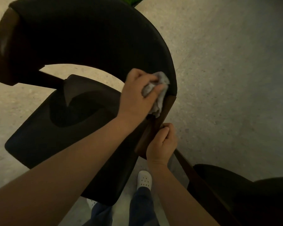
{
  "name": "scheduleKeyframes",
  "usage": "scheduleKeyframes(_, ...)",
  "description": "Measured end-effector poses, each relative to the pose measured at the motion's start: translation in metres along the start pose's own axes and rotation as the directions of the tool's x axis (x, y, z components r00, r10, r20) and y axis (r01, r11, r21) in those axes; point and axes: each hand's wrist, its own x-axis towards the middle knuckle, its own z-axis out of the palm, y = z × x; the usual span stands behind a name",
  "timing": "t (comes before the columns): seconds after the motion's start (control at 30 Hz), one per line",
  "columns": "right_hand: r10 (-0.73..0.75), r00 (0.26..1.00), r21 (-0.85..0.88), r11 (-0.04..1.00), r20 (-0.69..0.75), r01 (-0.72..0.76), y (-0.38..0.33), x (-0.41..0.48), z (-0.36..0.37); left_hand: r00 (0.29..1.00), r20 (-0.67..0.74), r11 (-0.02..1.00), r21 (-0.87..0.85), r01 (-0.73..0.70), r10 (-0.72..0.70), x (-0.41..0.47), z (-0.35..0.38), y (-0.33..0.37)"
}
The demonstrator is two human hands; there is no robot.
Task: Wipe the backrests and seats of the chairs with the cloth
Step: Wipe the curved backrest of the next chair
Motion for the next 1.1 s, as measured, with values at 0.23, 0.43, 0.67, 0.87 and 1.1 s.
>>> scheduleKeyframes(0.23,0.020,1.000,-0.008,1.000,-0.001,-0.020,0.001,0.000,0.000,0.982,0.082,0.983,0.050,-0.175,0.171,0.006,0.022,0.010)
scheduleKeyframes(0.43,0.006,1.000,-0.006,1.000,-0.002,-0.006,0.003,-0.001,0.001,0.980,-0.031,0.979,0.054,0.198,-0.197,-0.009,0.009,-0.028)
scheduleKeyframes(0.67,0.047,0.999,0.032,0.998,0.014,-0.047,0.003,0.000,0.000,0.974,-0.015,0.973,-0.036,0.227,-0.227,-0.012,0.010,-0.022)
scheduleKeyframes(0.87,0.012,0.999,0.031,0.999,0.030,-0.013,-0.003,0.001,-0.004,0.972,0.035,0.971,-0.047,0.234,-0.233,-0.013,0.007,-0.025)
scheduleKeyframes(1.1,-0.060,0.998,-0.045,0.997,0.013,0.061,-0.017,0.020,-0.005,0.958,0.081,0.956,-0.089,0.281,-0.274,-0.012,0.009,-0.026)
